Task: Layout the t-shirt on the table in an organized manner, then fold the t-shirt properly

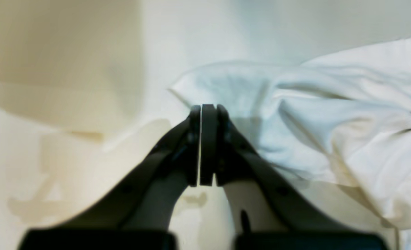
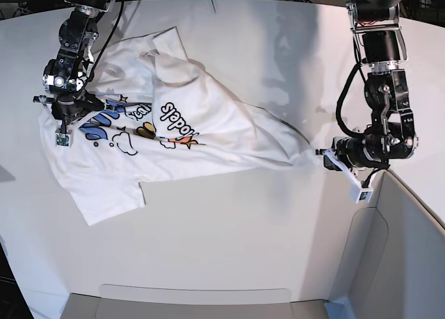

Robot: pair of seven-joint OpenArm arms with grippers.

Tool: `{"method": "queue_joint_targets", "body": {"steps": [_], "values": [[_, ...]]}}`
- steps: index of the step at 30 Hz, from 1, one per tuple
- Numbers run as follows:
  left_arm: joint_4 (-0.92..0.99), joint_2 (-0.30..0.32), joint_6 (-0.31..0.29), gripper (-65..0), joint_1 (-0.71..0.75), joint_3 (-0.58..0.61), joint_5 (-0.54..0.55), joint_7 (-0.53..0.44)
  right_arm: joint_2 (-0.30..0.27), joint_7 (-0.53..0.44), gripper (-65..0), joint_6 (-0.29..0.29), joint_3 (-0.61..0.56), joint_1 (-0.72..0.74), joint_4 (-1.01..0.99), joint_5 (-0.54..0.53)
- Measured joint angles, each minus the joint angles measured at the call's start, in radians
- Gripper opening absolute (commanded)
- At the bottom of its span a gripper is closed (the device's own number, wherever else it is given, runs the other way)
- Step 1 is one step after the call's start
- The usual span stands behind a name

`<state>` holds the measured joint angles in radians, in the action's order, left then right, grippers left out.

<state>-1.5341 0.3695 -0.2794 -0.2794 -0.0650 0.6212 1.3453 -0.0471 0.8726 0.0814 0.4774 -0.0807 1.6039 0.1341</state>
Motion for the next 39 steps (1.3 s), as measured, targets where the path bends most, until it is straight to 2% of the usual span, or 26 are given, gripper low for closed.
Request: {"method": "queue_joint_targets", "body": {"steps": [3, 7, 10, 12, 16, 21, 24, 27, 28, 30, 34, 37, 39], "values": [[-0.001, 0.050, 0.001, -55.2, 0.001, 0.046, 0.000, 0.002, 0.000, 0.000, -51.1, 0.000, 0.000, 0.000, 0.000, 0.000], [-0.006, 0.089, 0.000, -55.1, 0.002, 0.048, 0.005, 0.013, 0.001, 0.010, -51.1, 0.001, 0.002, 0.000, 0.015, -0.003], [-0.034, 0.111, 0.003, -55.1, 0.018, 0.041, -0.001, 0.013, 0.013, 0.079, -51.1, 0.008, 0.002, -0.018, 0.075, 0.001], [-0.076, 0.106, 0.003, -55.1, 0.049, 0.029, 0.002, 0.013, 0.022, 0.122, -51.1, 0.018, 0.002, -0.026, 0.119, -0.004], [-0.127, 0.090, -0.001, -55.1, 0.116, 0.016, 0.011, 0.015, 0.037, 0.114, -51.1, 0.016, 0.004, -0.035, 0.197, 0.001], [-0.191, 0.098, 0.003, -55.1, 0.175, -0.007, 0.005, 0.011, 0.037, 0.119, -51.1, 0.016, 0.001, -0.081, 0.277, -0.003], [-0.222, 0.070, -0.001, -55.1, 0.217, -0.089, 0.011, -0.023, 0.039, 0.117, -51.1, 0.015, 0.003, -0.089, 0.357, -0.003], [-0.225, 0.067, -0.001, -55.6, 0.233, -0.178, 0.005, -0.045, 0.032, 0.108, -51.1, 0.016, 0.001, -0.063, 0.393, -0.004], [-0.224, 0.072, 0.000, -57.2, 0.232, -0.195, -0.002, -0.049, 0.030, 0.109, -51.1, 0.016, -0.002, -0.052, 0.392, -0.002], [-0.222, 0.083, 0.003, -64.4, 0.225, -0.198, -0.007, -0.075, 0.029, 0.123, -51.1, 0.016, -0.003, -0.014, 0.380, -0.001], [-0.190, 0.064, 0.001, -65.0, 0.137, -0.072, 0.000, -0.061, 0.011, 0.115, -51.1, 0.017, -0.006, 0.062, 0.313, -0.001], [-0.061, 0.034, -0.010, -65.0, 0.026, 0.045, 0.025, -0.068, -0.030, 0.119, -51.1, 0.018, -0.008, 0.123, 0.193, 0.002], [0.043, 0.003, -0.003, -65.0, -0.022, 0.066, 0.014, -0.084, -0.057, 0.120, -51.1, 0.017, -0.008, 0.153, 0.114, 0.000]]}}
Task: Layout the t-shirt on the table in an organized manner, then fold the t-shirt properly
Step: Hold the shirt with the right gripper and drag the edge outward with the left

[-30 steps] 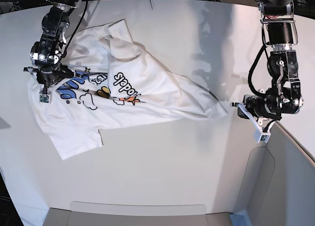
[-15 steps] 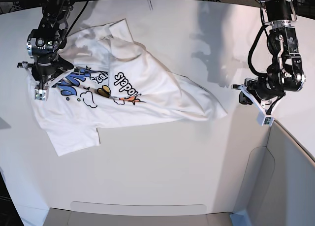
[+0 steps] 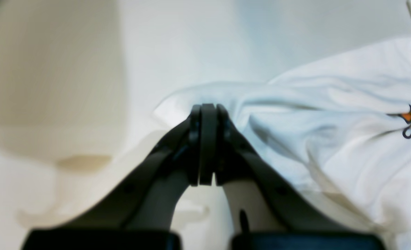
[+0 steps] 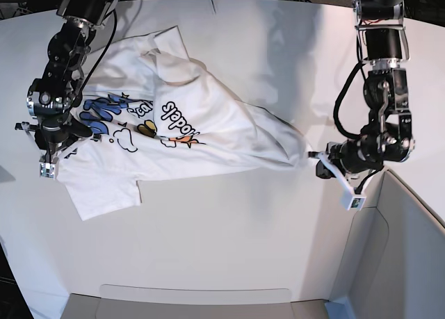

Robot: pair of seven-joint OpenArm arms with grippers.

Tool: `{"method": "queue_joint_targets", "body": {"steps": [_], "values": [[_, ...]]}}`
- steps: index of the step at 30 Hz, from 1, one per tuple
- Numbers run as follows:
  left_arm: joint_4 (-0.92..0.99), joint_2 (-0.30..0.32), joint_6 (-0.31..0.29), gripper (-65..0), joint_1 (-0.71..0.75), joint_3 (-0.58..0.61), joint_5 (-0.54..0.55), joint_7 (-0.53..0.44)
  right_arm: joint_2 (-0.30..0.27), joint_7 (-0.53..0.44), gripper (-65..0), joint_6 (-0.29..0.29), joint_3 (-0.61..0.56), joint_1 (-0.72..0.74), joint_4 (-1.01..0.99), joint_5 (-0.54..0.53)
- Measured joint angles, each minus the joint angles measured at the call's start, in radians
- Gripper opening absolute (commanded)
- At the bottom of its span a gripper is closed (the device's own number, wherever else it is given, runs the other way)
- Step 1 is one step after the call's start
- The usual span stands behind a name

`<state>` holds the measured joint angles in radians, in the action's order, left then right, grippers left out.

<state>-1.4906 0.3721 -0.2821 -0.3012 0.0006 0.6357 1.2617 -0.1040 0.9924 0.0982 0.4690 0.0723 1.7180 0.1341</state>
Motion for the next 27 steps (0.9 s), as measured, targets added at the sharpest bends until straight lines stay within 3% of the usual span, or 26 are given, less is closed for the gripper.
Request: {"method": "queue_joint_targets", "body": {"steps": [5, 11, 20, 27], "values": [[0.185, -0.020, 0.000, -65.0, -0.075, 0.001, -0.013, 0.012, -0.051, -0.005, -51.1, -0.001, 0.000, 0.040, -0.129, 0.000], [0.313, -0.024, 0.002, -65.0, -0.100, 0.002, -0.008, -0.040, -0.069, -0.003, -51.1, 0.002, 0.000, 0.059, -0.260, 0.002], [0.343, -0.060, 0.000, -65.0, -0.075, 0.002, 0.013, -0.050, -0.073, -0.006, -51.1, 0.002, -0.002, 0.063, -0.263, 0.000], [0.350, 0.026, -0.002, -65.0, -0.074, 0.006, 0.017, -0.015, -0.134, -0.033, -51.1, -0.001, -0.145, 0.076, -0.348, 0.000]]}}
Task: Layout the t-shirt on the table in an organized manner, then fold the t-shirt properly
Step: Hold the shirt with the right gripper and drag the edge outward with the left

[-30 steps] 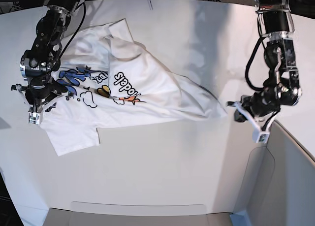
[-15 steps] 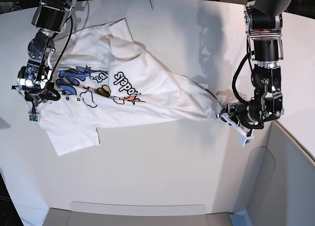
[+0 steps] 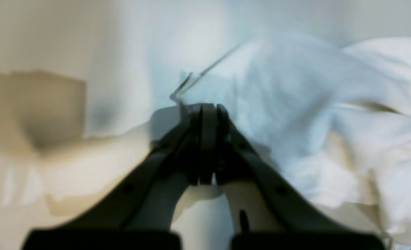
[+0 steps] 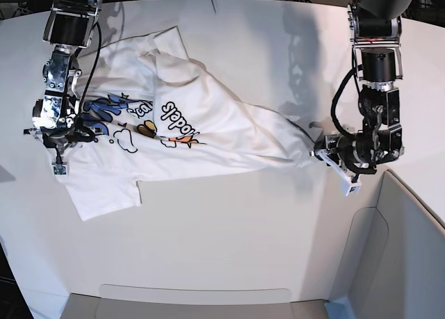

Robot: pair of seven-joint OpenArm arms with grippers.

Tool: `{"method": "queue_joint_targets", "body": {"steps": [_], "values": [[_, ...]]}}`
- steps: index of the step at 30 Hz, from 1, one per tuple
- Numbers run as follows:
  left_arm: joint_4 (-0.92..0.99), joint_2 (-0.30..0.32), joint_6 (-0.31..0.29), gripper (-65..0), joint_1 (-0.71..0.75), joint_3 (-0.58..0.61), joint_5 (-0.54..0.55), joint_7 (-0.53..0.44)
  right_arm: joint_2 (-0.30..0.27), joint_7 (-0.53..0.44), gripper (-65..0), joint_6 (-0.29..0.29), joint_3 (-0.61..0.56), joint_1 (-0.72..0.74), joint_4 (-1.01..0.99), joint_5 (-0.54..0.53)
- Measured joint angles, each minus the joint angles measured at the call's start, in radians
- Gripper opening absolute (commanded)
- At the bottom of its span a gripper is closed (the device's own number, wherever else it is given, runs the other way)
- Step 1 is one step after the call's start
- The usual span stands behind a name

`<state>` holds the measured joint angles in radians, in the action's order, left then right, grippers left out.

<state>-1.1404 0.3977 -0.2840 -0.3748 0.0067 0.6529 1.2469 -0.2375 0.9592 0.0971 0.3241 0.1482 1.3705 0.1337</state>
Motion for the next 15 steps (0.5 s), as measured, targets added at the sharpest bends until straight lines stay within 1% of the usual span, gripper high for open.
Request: {"method": "queue_joint_targets", "body": {"steps": [2, 3, 4, 7, 11, 15], "values": [[0.037, 0.013, -0.004, -65.0, -0.009, 0.000, 0.000, -0.021, -0.003, -0.009, -51.1, -0.001, -0.008, 0.013, -0.016, 0.001], [0.060, 0.013, -0.005, -65.0, -0.027, -0.002, -0.018, -0.022, -0.003, -0.006, -51.1, 0.000, -0.008, 0.021, -0.022, 0.003], [0.086, 0.013, -0.008, -65.0, -0.050, -0.002, -0.054, -0.031, 0.000, -0.001, -51.1, -0.001, -0.008, 0.027, -0.027, 0.004], [0.175, -0.004, -0.001, -65.0, -0.105, 0.012, -0.182, -0.116, 0.003, -0.002, -51.1, -0.001, -0.012, 0.031, -0.027, 0.011], [0.256, -0.019, 0.000, -65.0, -0.164, 0.094, -0.266, -0.226, 0.008, 0.011, -51.1, 0.000, -0.017, 0.048, -0.035, 0.006], [0.371, -0.048, 0.008, -65.0, -0.247, 0.192, -0.317, -0.342, 0.011, 0.023, -51.1, 0.000, -0.017, 0.069, -0.046, 0.000]]}}
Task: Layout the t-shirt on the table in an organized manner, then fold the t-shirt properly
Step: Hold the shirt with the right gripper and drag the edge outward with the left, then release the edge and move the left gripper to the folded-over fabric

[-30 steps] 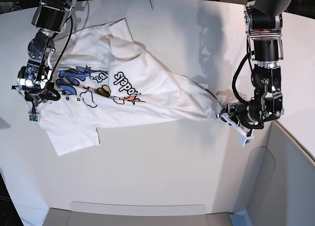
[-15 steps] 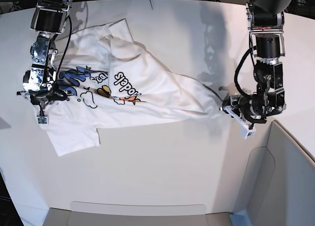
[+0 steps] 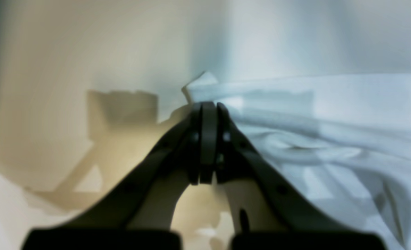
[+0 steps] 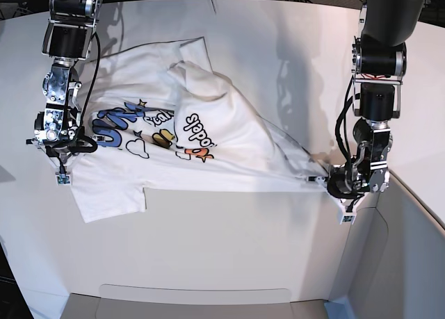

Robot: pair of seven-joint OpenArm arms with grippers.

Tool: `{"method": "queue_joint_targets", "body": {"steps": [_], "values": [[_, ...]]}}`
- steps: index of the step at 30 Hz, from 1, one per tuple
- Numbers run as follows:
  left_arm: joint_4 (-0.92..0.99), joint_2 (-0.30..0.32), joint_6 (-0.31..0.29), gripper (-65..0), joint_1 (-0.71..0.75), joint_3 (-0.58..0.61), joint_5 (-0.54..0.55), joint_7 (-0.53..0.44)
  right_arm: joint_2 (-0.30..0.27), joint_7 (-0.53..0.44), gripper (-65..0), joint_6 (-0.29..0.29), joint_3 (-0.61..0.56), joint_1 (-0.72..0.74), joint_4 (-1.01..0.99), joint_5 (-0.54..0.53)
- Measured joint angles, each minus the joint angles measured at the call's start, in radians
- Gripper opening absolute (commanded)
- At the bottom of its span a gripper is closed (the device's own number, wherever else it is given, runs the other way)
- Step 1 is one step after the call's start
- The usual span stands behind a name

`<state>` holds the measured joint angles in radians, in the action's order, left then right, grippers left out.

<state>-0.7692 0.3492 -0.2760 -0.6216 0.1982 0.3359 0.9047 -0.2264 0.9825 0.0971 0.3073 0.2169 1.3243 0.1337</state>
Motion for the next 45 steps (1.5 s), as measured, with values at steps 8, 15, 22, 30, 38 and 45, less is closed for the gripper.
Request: {"method": "queue_joint_targets", "body": {"steps": [8, 15, 22, 30, 38, 45], "values": [[0.183, -0.003, -0.004, -65.0, -0.124, 0.097, 0.005, -0.093, 0.005, 0.005, -51.1, 0.003, -0.003, 0.064, -0.061, -0.001], [0.065, -0.012, -0.005, -65.0, -0.093, -0.127, 0.089, 0.024, 0.008, 0.006, -51.1, 0.003, -0.003, 0.082, -0.011, -0.006], [-0.269, -0.005, -0.005, -56.4, -0.102, -0.478, 0.260, 0.363, 0.014, 0.005, -51.1, 0.002, 0.005, 0.056, 0.229, -0.003], [-0.605, -0.021, -0.004, -56.4, 0.262, -0.642, 0.489, 0.504, 0.103, 0.004, -51.1, 0.005, -0.004, -0.172, 0.588, -0.006], [-1.086, -0.076, -0.010, -56.4, 0.613, -0.634, 0.579, 0.494, 0.091, 0.005, -51.1, 0.004, 0.006, -0.456, 0.644, -0.063], [-1.198, -0.218, -0.008, -56.4, 0.789, -0.629, 0.563, 0.500, 0.147, 0.005, -51.1, 0.002, 0.006, -0.648, 0.647, -0.199]]}}
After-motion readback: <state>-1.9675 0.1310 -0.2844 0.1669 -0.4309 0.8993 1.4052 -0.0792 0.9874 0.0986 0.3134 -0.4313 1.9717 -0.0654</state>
